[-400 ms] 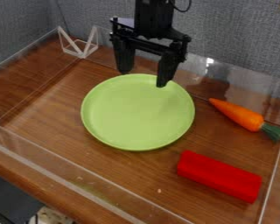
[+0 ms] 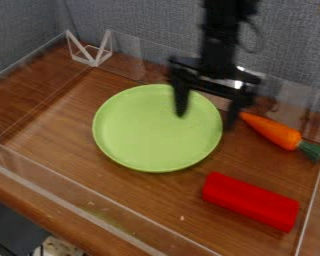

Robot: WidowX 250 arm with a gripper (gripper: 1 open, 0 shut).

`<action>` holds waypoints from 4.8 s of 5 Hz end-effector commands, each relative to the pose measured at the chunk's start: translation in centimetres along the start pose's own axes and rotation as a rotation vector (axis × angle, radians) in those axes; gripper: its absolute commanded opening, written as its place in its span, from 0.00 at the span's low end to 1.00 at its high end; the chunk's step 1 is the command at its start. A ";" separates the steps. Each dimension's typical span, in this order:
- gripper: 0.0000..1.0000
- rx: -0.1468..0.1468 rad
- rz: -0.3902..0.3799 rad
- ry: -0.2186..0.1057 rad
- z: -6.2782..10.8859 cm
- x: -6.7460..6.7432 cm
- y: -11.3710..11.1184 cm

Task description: Put the carrot on the left side

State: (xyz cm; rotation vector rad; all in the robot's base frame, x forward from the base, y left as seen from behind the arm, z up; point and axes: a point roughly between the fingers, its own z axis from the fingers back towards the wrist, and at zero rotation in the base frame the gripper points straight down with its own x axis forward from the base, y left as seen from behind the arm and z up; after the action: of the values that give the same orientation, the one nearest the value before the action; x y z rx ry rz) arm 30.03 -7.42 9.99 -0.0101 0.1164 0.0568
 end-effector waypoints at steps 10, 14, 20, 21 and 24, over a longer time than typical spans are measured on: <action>0.00 -0.130 0.521 -0.325 -2.1 8.2 -6.2; 0.00 -0.069 0.505 -0.424 -0.8 10.0 -7.9; 0.00 -0.082 0.399 -0.449 1.5 9.9 -4.2; 0.00 -0.108 0.377 -0.479 3.8 8.9 -1.7; 0.00 -0.033 0.639 -0.541 7.2 5.0 9.6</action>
State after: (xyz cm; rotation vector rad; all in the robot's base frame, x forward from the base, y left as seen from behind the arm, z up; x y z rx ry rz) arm 35.27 2.45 14.26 0.0290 -0.3648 0.6896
